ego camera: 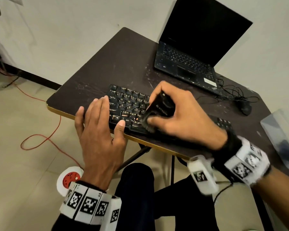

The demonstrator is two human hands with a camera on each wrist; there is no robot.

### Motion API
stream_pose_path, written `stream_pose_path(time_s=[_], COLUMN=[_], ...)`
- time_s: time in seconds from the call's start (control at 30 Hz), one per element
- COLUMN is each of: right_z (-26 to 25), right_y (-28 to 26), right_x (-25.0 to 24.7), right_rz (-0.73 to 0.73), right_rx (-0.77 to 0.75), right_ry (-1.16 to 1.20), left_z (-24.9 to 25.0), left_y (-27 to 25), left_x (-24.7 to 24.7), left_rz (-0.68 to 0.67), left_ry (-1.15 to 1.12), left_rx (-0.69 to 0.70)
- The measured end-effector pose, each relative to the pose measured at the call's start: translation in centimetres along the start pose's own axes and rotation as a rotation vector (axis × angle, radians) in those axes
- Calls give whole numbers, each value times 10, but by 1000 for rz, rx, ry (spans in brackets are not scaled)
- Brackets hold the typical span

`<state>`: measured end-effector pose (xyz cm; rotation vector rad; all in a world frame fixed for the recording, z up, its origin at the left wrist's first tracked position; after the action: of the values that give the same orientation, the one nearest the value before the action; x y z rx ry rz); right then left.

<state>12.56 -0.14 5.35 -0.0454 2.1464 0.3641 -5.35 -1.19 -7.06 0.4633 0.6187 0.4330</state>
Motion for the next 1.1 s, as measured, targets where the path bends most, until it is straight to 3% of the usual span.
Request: stream_pose_path(time_s=[0.07, 0.17, 0.3, 0.43, 0.57, 0.67, 0.8, 0.93, 1.03, 1.1], right_z=[1, -13, -5, -22, -15, -23, -16, -25, -19, -19], right_y=[6, 0, 15, 5, 22, 14, 23, 17, 34, 34], right_x=[-4, 8, 0, 16, 6, 15, 6, 17, 9, 9], right_rz=[46, -58, -25, -144, -38, -153, -130, -245, -191, -240], right_rx=[13, -98, 7, -102, -53, -140, -95, -195, -188, -214], right_ry=[-21, -26, -7, 22, -26, -31, -62, -11, -78, -71], left_z=[1, 3, 3, 5, 4, 5, 4, 5, 3, 5], left_y=[-1, 0, 0, 1, 0, 0, 0, 0, 0, 0], left_x=[-1, -2, -1, -2, -1, -1, 0, 0, 0, -1], left_rz=[-9, 6, -6, 11, -3, 5, -4, -1, 4, 2], left_ry=[-4, -12, -2, -8, -4, -3, 2, -10, -4, -18], left_rx=[0, -1, -3, -5, 1, -7, -12, -10, -13, -11])
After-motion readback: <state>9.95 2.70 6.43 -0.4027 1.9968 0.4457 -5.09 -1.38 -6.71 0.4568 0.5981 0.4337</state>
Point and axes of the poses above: each hand's wrist, its own y-axis towards the middle knuckle, its own x-axis out of the palm, z = x × y, the point moved 5 cm from there along y, towards the middle knuckle, and after that the axes turned 8 degrees about z, right-handed, at the moved point
